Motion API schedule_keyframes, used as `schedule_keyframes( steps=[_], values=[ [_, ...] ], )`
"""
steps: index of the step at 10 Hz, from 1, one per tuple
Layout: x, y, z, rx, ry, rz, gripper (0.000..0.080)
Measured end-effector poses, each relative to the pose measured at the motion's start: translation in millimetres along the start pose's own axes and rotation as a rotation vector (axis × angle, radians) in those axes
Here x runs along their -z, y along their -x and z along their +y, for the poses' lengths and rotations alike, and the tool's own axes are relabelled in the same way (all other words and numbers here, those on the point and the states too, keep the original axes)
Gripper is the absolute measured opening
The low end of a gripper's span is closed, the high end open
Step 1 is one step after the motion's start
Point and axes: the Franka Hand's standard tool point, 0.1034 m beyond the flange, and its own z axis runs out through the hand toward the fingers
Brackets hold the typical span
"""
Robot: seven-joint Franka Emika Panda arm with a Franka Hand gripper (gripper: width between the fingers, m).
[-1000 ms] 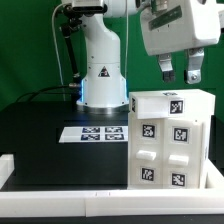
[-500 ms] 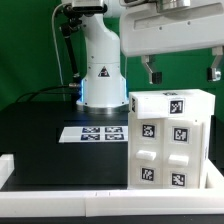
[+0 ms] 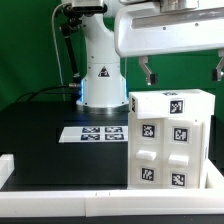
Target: Assemble cabinet
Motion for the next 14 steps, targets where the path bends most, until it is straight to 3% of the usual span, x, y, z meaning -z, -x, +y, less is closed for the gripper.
schedule_keyframes(
  steps=[3, 6, 11, 14],
  values=[
    [-0.6, -3.6, 6.1, 0.504, 0.025, 0.030, 0.0797],
    [-8.2, 0.7, 5.0, 0.877, 0.072, -0.049, 0.0797],
    [-7.0, -2.0, 13.2, 1.296, 0.076, -0.068, 0.0797],
    [-9.5, -0.2, 17.3, 1.628, 0.103, -0.110, 0.0797]
  ],
)
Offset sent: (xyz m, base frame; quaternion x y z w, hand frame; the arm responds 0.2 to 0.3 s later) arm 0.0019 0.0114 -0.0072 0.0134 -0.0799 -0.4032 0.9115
